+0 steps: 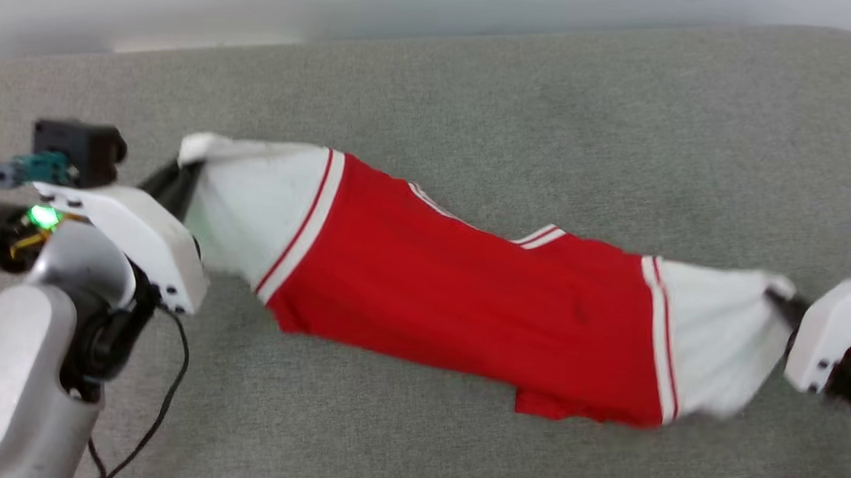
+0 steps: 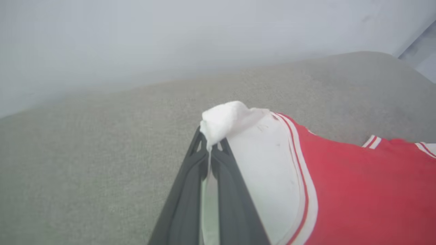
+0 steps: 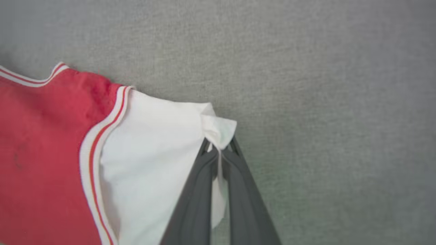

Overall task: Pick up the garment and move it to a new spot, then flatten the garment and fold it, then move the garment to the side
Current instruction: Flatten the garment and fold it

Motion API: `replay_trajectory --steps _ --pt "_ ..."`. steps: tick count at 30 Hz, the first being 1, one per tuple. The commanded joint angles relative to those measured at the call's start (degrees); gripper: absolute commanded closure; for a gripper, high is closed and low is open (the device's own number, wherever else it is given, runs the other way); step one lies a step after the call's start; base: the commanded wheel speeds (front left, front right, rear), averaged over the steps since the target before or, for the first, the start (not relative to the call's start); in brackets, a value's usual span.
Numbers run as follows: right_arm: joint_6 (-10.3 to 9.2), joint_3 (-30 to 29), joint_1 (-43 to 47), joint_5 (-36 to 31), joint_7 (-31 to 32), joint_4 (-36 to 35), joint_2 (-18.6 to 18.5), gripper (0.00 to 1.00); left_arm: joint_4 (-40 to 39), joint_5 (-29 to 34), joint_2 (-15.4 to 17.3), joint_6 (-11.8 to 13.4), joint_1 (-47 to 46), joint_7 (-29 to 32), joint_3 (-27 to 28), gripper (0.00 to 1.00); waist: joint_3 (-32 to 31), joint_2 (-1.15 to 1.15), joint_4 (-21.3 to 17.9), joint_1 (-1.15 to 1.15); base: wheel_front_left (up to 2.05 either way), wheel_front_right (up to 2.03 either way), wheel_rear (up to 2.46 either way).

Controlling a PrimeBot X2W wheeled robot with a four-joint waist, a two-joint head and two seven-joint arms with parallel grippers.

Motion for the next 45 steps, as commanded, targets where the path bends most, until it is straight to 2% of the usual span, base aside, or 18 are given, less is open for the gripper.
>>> replay_trajectory --steps 1,8,11,14,22,24,30,35,40,45 --pt "-0.03 -0.1 -2.0 -2.4 -1.7 -0.8 -1.0 1.0 0.0 0.9 -0.3 0.4 -1.7 -2.1 0.7 1.0 -1.3 0.0 -0.5 0.0 0.0 0.0 0.0" --pt "-0.03 0.5 -9.9 -8.2 -8.9 -3.8 -0.1 1.0 1.8 3.9 -1.5 1.4 -7.9 -8.0 1.7 1.0 -4.0 0.0 -1.1 0.0 0.0 0.0 0.0" --pt "-0.03 1.0 -17.5 -10.9 -13.1 -2.2 0.5 1.0 4.4 5.8 -2.6 2.4 -14.4 -10.7 2.1 1.0 -4.1 0.0 -1.0 0.0 0.0 0.0 0.0" --pt "-0.02 2.5 -24.3 -11.6 -15.2 0.2 1.0 1.0 7.2 7.0 -3.2 1.5 -21.1 -14.0 2.4 1.0 -2.9 0.0 -1.2 0.0 0.0 0.0 0.0" --pt "-0.03 4.7 -45.0 -11.5 -21.9 7.9 1.1 1.0 17.7 8.8 -4.4 -1.1 -41.6 -18.7 2.6 1.0 5.3 0.0 -0.6 0.0 0.0 0.0 0.0" --pt "-0.03 4.9 -47.6 -11.8 -23.2 8.6 1.0 1.0 19.2 9.1 -4.5 -1.3 -44.2 -19.4 2.7 1.0 6.5 0.0 -0.6 0.0 0.0 0.0 0.0" --pt "-0.03 7.3 -62.7 -13.7 -27.9 13.5 0.5 1.0 26.7 11.3 -3.5 -3.2 -59.3 -22.6 2.5 1.0 12.9 0.0 -0.4 0.0 0.0 0.0 0.0" --pt "-0.04 8.4 -73.0 -14.0 -30.8 17.0 1.0 1.0 30.3 12.1 -2.3 -4.6 -68.2 -23.5 2.5 1.0 17.4 0.0 -0.4 0.0 0.0 0.0 0.0" --pt "-0.03 9.6 -78.8 -13.6 -33.4 21.2 1.3 1.0 34.0 11.9 -2.6 -5.1 -72.3 -24.1 2.3 1.0 21.0 0.0 0.2 0.0 0.0 0.0 0.0" --pt "-0.04 12.1 -79.9 -12.3 -35.4 26.9 2.2 1.0 39.2 10.6 -3.6 -6.3 -70.9 -25.3 2.0 1.0 22.3 0.0 0.6 0.0 0.0 0.0 0.0"
